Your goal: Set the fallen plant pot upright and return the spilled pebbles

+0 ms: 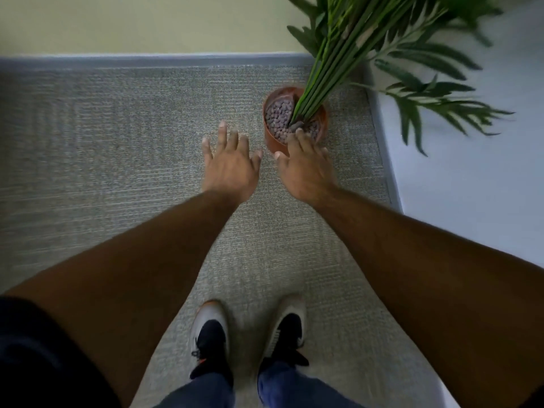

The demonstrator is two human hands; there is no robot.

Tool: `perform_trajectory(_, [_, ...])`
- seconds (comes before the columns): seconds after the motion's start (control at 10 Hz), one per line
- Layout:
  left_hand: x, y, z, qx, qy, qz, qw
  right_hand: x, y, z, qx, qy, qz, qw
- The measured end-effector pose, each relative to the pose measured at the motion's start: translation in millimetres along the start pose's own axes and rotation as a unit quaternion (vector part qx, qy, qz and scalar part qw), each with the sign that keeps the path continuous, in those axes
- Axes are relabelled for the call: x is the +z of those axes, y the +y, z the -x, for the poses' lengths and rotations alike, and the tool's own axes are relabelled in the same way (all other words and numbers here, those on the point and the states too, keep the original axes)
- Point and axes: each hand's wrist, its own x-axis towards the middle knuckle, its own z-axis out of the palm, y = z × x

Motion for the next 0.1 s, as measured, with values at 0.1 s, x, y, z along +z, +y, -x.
perform_trajectory(0.1, [-54.3,18.2,32.5,0.016,0.003,-0.003,1.0,-51.7,-19.3,36.2,-0.004,0.007,0.009,1.0])
